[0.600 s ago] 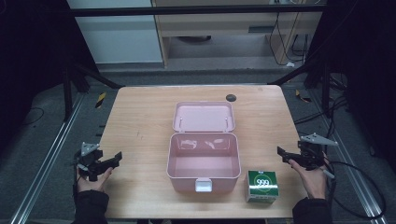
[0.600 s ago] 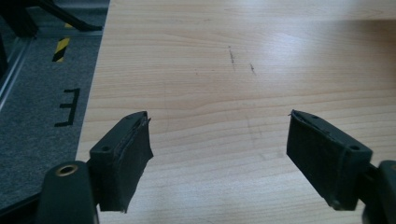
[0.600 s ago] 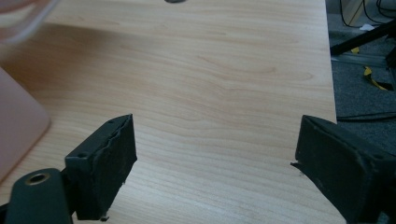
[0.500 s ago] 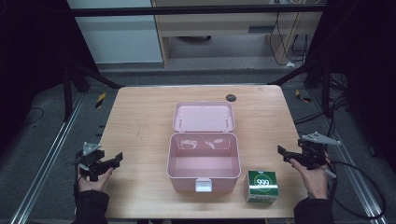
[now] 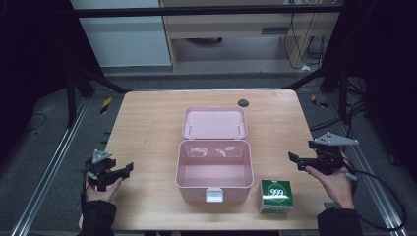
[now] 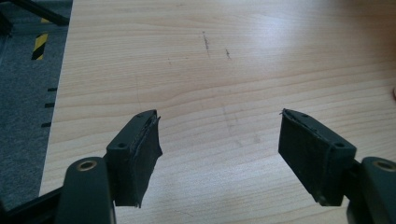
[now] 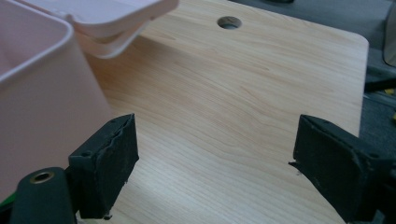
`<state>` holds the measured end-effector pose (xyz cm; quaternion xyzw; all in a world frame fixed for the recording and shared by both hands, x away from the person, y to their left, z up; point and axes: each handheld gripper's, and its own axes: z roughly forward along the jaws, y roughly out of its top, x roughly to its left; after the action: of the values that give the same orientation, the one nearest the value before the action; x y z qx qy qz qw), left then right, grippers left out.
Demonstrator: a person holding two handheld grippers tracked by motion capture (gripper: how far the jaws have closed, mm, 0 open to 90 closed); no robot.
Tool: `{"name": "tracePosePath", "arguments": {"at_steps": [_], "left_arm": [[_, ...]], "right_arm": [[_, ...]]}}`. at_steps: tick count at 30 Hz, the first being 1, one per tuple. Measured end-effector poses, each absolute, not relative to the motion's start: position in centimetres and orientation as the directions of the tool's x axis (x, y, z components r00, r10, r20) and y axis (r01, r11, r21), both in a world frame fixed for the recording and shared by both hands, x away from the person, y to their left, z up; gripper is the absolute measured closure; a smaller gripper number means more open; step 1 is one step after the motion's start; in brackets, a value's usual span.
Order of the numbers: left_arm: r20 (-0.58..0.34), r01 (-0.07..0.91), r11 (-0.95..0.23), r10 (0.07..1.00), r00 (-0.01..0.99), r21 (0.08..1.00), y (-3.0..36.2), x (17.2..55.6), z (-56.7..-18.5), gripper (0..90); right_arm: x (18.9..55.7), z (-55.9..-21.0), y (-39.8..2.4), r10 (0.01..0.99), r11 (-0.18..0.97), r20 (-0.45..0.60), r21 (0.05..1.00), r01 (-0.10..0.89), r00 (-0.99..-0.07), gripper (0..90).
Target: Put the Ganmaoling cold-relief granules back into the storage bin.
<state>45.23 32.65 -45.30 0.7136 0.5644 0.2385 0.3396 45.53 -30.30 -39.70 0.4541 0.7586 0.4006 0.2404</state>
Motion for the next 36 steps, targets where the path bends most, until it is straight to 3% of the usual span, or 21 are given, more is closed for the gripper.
{"name": "tracePosePath", "arguments": {"at_steps": [6,20,36], "left_arm": [[-0.036,0.644,-0.148,0.964,0.263,0.751,32.4,45.3,-45.3,28.9],[-0.019,0.648,-0.183,0.956,0.292,0.739,31.9,45.4,-45.7,29.0],[-0.005,0.655,-0.203,0.954,0.301,0.727,31.7,45.4,-46.0,29.0]], "right_arm": [[46.0,-38.6,-29.6,0.834,0.343,-0.022,0.803,0.487,-0.551,13.9],[46.4,-36.2,-25.6,0.628,0.638,-0.111,0.641,0.428,-0.77,11.2],[45.3,-34.6,-23.3,0.458,0.79,-0.148,0.519,0.325,-0.877,8.1]]}}
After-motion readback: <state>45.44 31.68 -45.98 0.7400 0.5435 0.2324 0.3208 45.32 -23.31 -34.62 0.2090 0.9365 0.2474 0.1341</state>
